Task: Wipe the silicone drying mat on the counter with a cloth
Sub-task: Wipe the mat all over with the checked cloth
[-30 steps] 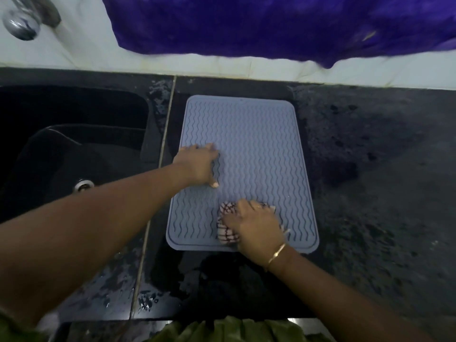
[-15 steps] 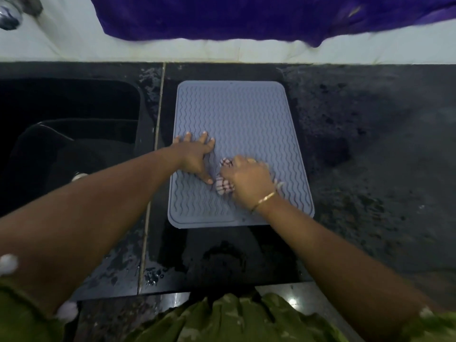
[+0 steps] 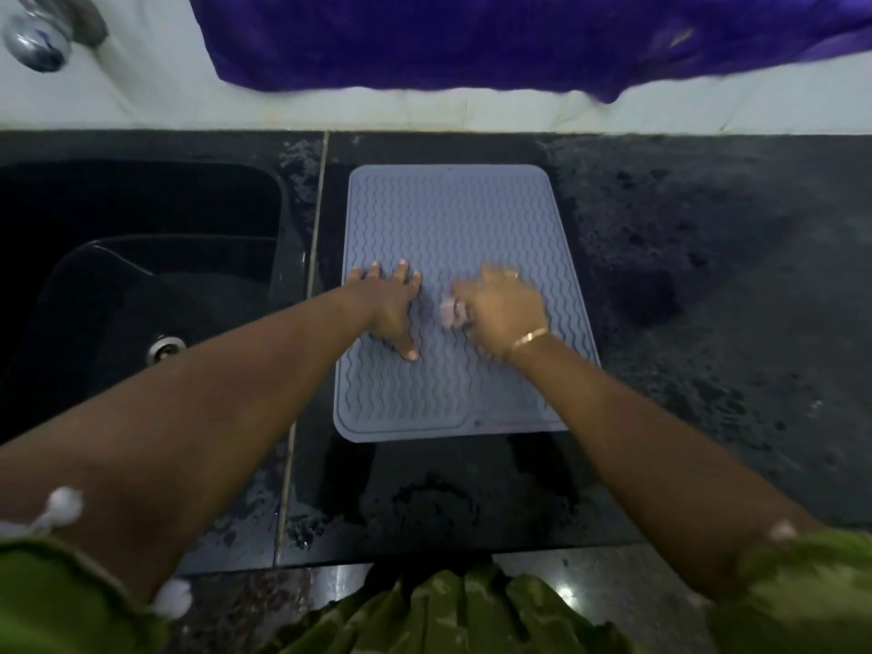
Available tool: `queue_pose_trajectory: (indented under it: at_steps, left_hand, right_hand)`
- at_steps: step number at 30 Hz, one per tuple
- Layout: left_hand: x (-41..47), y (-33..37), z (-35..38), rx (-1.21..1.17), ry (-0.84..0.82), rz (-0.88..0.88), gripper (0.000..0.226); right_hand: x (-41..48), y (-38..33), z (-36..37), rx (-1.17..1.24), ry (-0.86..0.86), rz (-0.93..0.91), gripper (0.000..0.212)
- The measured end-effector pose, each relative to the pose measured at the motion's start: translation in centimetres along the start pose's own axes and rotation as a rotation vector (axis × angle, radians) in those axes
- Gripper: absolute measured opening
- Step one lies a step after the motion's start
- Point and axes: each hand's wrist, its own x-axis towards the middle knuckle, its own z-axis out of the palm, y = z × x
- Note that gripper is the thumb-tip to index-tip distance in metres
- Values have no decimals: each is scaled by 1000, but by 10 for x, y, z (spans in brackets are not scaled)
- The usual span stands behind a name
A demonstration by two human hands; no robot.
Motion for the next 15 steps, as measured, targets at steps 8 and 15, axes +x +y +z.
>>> queue_pose_trajectory:
  at_steps: [8,15]
  left_hand:
    - [-2,-1,-1,43,16,-11,123]
    - [-3,0,-4,65,-2,-9,119]
  right_hand:
    - [-33,-28,6,-30,-61,-88,45]
    - [-74,-15,-4,388,-319,-71,39]
